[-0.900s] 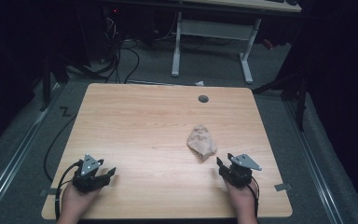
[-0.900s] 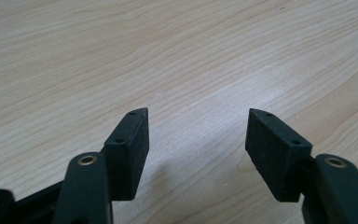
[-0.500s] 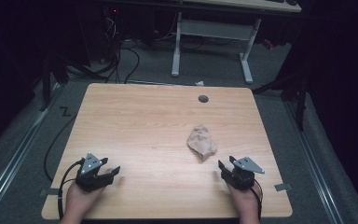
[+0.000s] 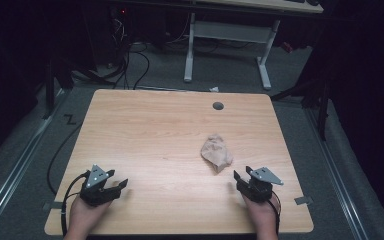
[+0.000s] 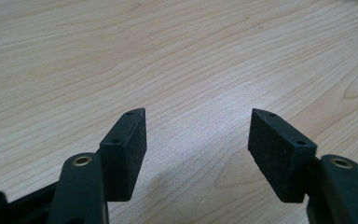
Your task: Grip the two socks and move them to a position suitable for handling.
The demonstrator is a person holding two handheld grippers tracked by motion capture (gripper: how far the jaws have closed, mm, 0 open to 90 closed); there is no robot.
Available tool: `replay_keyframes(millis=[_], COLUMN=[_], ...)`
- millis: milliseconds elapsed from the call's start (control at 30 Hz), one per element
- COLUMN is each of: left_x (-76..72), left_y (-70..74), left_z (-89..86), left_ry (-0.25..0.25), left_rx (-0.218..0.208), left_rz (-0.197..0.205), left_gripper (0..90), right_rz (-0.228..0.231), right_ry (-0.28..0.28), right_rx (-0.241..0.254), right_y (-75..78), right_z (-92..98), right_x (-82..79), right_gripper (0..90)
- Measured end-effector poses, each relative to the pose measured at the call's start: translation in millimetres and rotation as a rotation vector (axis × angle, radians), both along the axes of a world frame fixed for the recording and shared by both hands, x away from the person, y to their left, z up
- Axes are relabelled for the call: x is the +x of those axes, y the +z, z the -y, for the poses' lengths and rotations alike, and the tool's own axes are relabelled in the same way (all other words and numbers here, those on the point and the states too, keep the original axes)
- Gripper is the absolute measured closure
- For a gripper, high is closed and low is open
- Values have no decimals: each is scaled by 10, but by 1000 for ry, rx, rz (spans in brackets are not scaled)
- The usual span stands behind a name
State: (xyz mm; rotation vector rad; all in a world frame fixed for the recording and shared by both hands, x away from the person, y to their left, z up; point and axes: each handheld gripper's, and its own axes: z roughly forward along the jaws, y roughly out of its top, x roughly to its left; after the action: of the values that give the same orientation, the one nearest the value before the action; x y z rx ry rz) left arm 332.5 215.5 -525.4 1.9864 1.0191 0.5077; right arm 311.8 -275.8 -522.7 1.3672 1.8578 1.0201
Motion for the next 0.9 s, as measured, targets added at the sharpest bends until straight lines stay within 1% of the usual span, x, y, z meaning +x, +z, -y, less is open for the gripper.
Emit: replay_keyframes(millis=[167, 267, 367, 400, 433, 533, 600, 633, 667, 733, 833, 867, 900], left_x=[5, 6, -2, -2, 1, 8, 8, 4, 4, 3, 9, 10, 11], left_y=[-6, -9, -8, -8, -9, -12, -22, -26, -26, -24, -23, -26, -27], left_z=[3, 6, 7, 7, 8, 6, 14, 20, 20, 22, 22, 28, 33], left_ry=[1, 1, -1, -1, -1, -6, -6, -8, -8, -12, -17, -17, -18], left_rx=[-1, 0, -2, -2, -1, 2, -2, 4, 4, 8, 11, 10, 12], left_rz=[1, 0, -3, -3, -2, -7, -10, -9, -9, -10, -10, -10, -9], left_gripper=[378, 377, 378, 378, 379, 379, 380, 380, 380, 380, 380, 380, 380], right_rz=[-2, -5, 10, 10, 6, 4, 1, -9, -9, -24, -30, -31, -43], right_ry=[16, 33, 50, 50, 61, 71, 77, 87, 87, 89, 98, 104, 110], right_rx=[-5, -5, 9, 9, 15, 10, 8, 2, 2, -2, -8, 1, 2], right_y=[1, 16, 55, 55, 66, 71, 76, 77, 77, 82, 129, 143, 155], right_z=[-61, -99, -170, -170, -208, -238, -276, -307, -307, -332, -384, -403, -436], right_x=[-5, -7, -22, -22, -16, -5, 9, 37, 37, 68, 121, 141, 182], right_gripper=[473, 486, 484, 484, 480, 468, 453, 437, 437, 416, 392, 386, 370])
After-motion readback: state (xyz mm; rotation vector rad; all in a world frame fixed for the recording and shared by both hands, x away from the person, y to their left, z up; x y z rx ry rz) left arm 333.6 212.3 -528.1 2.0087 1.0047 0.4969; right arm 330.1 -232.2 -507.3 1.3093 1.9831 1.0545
